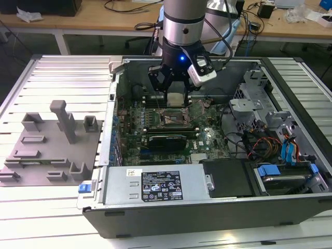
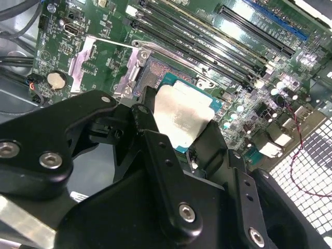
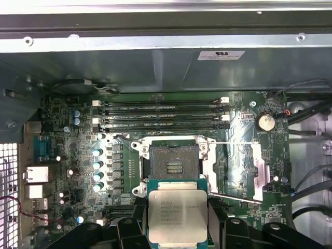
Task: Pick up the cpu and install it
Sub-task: 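Place the cpu into insertion slot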
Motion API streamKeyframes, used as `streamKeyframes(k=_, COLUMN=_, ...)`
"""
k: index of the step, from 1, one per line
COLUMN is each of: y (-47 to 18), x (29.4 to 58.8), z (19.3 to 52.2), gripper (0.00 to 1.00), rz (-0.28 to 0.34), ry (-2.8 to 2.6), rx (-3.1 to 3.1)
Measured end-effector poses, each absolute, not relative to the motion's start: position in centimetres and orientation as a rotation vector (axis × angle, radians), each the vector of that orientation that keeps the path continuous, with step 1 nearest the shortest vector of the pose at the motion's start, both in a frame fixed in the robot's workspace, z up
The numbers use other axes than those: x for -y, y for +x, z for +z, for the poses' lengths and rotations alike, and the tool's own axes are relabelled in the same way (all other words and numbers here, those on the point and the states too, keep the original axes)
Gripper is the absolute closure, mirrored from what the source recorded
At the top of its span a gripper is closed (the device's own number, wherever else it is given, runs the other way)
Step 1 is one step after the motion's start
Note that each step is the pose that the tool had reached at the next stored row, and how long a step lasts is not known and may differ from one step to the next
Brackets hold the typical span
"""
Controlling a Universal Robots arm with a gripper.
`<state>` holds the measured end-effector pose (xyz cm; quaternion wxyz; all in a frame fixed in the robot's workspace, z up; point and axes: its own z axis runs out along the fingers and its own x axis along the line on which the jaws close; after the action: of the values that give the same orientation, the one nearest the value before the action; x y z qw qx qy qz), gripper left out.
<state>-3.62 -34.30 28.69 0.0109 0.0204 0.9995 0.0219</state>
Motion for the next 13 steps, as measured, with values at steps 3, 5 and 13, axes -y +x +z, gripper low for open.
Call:
streamKeyframes(k=3, y=-3.63, x=34.29, z=28.68, gripper=0.45, rz=0.067, ry=0.155, rx=-3.114)
streamKeyframes(k=5, y=-3.63, x=34.29, z=28.68, gripper=0.45, rz=0.066, ry=0.212, rx=-3.110)
streamKeyframes(k=13, y=-3.63, x=34.29, z=28.68, gripper=0.45, rz=0.064, ry=0.435, rx=-3.083)
